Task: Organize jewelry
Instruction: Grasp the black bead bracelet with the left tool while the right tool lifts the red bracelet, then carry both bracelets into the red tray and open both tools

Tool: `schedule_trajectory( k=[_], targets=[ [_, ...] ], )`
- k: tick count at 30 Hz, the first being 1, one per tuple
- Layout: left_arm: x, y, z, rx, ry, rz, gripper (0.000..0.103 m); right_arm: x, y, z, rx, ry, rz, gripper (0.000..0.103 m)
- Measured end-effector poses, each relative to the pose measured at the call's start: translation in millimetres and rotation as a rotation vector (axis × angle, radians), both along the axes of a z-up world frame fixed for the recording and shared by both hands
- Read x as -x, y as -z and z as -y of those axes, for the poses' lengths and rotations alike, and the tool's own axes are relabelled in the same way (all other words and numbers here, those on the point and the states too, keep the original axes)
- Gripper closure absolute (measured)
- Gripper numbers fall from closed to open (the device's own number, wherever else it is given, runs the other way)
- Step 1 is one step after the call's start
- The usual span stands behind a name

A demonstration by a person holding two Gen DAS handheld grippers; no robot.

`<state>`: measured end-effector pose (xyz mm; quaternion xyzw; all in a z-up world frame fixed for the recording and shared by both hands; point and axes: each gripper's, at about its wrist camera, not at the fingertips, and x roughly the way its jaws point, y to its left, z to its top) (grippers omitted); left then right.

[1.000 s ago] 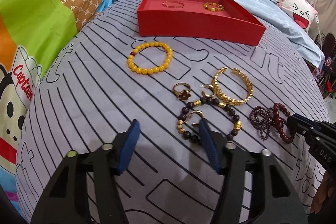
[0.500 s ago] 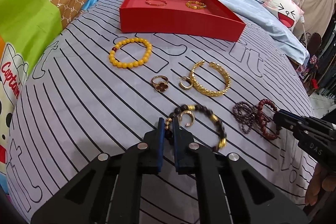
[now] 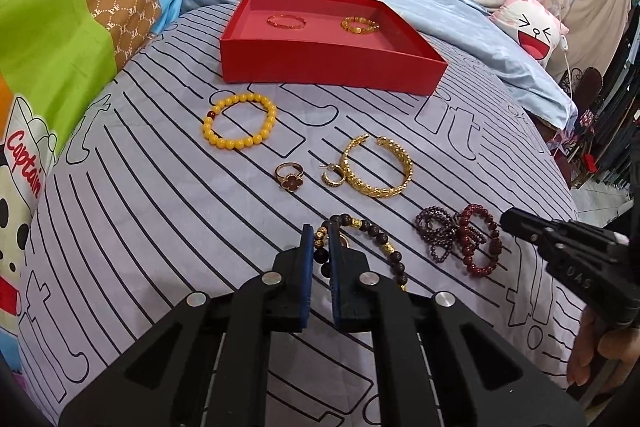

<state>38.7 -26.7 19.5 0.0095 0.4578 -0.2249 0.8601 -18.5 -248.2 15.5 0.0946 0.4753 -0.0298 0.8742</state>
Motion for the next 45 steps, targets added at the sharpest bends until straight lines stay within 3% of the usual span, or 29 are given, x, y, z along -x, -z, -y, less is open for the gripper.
schedule_trajectory(
  k=[2, 7, 10, 13, 18, 35, 45],
  targets=[
    [0.1, 0.0, 0.9, -0.003, 0.003, 0.000, 0.096, -0.4, 2.6, -0.6, 0.006, 0.001, 0.000, 0.078],
    [1.5, 0.9, 3.3, -0.006, 0.008, -0.005, 0.096, -7.5, 12.7, -3.4, 0.021, -0.012, -0.023, 0.078],
    [0.8, 0.4, 4.7, -0.007, 0.012, -0.005, 0.096, -9.6, 14.5, -5.8, 0.047, -0.012, -0.011, 0.081],
    [0.8, -0.7, 5.8, -0.004, 0.015, -0.007, 0.096, -12.4, 15.1, -5.7, 0.067, -0.015, -0.007, 0.094],
    [0.5, -6.2, 7.5, 0.006, 0.023, -0.004, 0.096, -12.9, 10.6, -3.0, 0.041, -0.013, -0.001, 0.095],
    [4.1, -60.2, 20.2, 0.070, 0.102, 0.057, 0.096, -8.8, -76.6, -7.4, 0.024, -0.031, 0.177, 0.096],
    [-38.6, -109.1, 35.3, 0.095, 0.132, 0.171, 0.096, -49.5, -111.1, -0.7, 0.048, -0.056, 0.250, 0.096]
  ],
)
